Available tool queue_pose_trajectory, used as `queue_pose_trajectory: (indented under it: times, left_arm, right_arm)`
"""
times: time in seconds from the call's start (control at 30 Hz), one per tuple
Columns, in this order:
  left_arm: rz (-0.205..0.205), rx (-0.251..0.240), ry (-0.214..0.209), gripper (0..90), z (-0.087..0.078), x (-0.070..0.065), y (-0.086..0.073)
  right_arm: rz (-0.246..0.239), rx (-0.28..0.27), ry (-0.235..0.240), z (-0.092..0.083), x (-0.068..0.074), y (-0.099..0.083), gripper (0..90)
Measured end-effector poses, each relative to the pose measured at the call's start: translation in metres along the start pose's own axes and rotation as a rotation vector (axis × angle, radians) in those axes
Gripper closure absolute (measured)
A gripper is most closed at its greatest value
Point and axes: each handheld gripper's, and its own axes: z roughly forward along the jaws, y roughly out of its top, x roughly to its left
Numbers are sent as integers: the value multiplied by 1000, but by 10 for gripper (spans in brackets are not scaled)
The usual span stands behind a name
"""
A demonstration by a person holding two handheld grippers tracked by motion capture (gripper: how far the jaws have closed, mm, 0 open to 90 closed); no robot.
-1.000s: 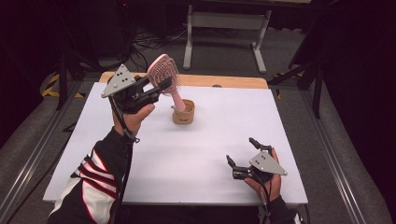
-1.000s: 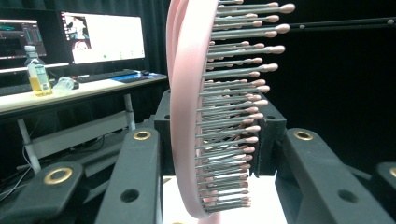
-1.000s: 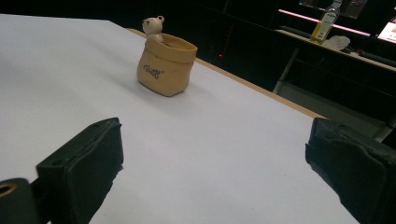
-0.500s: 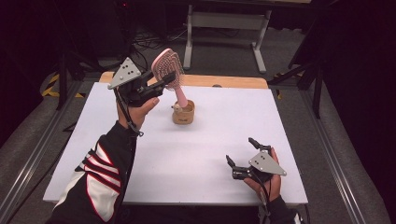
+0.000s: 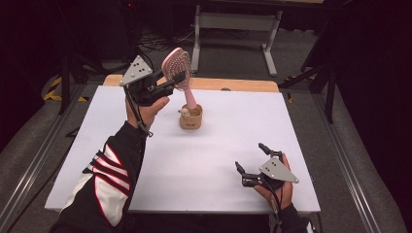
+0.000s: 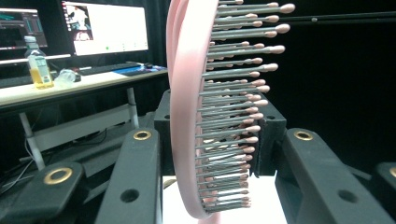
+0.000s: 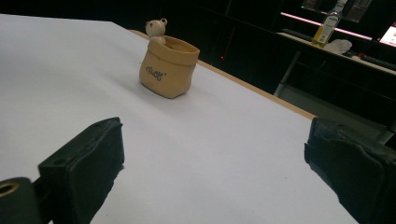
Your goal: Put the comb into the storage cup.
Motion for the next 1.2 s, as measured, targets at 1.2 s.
queue_pose_trajectory:
  times: [1.2]
  left_arm:
    - [-43, 128, 40, 638, 43, 16, -32]
  right_arm:
    - [-10, 12, 23, 1, 0, -1, 56]
